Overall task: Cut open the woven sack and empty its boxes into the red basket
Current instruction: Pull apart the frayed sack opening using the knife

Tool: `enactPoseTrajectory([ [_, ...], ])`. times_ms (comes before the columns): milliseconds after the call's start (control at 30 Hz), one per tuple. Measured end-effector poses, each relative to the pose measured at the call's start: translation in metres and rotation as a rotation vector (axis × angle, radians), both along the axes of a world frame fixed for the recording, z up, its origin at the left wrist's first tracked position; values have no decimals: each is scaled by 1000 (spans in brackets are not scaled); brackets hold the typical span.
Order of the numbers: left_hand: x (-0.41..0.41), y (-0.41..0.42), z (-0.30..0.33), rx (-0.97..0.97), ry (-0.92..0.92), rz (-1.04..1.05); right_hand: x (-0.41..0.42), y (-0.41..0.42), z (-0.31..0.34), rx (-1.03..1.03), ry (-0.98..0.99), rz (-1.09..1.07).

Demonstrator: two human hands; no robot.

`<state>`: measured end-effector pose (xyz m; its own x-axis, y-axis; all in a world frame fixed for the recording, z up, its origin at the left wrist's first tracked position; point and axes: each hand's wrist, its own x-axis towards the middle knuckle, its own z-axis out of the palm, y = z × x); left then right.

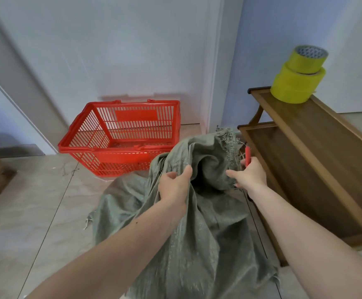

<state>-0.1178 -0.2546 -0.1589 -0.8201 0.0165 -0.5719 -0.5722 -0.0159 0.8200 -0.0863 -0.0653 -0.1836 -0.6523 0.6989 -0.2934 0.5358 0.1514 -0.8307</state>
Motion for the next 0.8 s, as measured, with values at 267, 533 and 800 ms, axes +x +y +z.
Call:
enactPoseTrajectory([
  [267,-1,13,-4,-117,124,43,-34,24,-36,-150,-80,189],
  [533,-9,26,-6,1,148,-120,-36,25,7,-391,62,268],
  [800,-8,31,-6,-124,301,-291,-23,-20,88,-467,113,600],
])
